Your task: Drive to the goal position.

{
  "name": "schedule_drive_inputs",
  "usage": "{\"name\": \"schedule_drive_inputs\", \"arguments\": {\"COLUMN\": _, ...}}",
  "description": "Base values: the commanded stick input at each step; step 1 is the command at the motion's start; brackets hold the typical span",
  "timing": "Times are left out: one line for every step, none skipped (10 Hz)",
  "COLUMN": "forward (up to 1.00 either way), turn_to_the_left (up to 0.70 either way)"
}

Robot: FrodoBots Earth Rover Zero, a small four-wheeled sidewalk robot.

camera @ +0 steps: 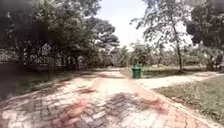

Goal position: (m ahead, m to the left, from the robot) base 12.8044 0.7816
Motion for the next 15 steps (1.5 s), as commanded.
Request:
{"name": "schedule_drive_inputs", "arguments": {"forward": 0.70, "turn_to_the_left": 0.13}}
{"name": "schedule_drive_inputs", "arguments": {"forward": 0.70, "turn_to_the_left": 0.32}}
{"name": "schedule_drive_inputs", "arguments": {"forward": 0.70, "turn_to_the_left": 0.35}}
{"name": "schedule_drive_inputs", "arguments": {"forward": 0.70, "turn_to_the_left": 0.35}}
{"name": "schedule_drive_inputs", "arguments": {"forward": 0.70, "turn_to_the_left": 0.00}}
{"name": "schedule_drive_inputs", "arguments": {"forward": 0.70, "turn_to_the_left": 0.00}}
{"name": "schedule_drive_inputs", "arguments": {"forward": 0.70, "turn_to_the_left": 0.00}}
{"name": "schedule_drive_inputs", "arguments": {"forward": 0.70, "turn_to_the_left": 0.00}}
{"name": "schedule_drive_inputs", "arguments": {"forward": 0.70, "turn_to_the_left": 0.00}}
{"name": "schedule_drive_inputs", "arguments": {"forward": 0.70, "turn_to_the_left": 0.00}}
{"name": "schedule_drive_inputs", "arguments": {"forward": 0.70, "turn_to_the_left": 0.00}}
{"name": "schedule_drive_inputs", "arguments": {"forward": 0.70, "turn_to_the_left": 0.00}}
{"name": "schedule_drive_inputs", "arguments": {"forward": 0.70, "turn_to_the_left": 0.00}}
{"name": "schedule_drive_inputs", "arguments": {"forward": 0.70, "turn_to_the_left": 0.00}}
{"name": "schedule_drive_inputs", "arguments": {"forward": 0.70, "turn_to_the_left": 0.00}}
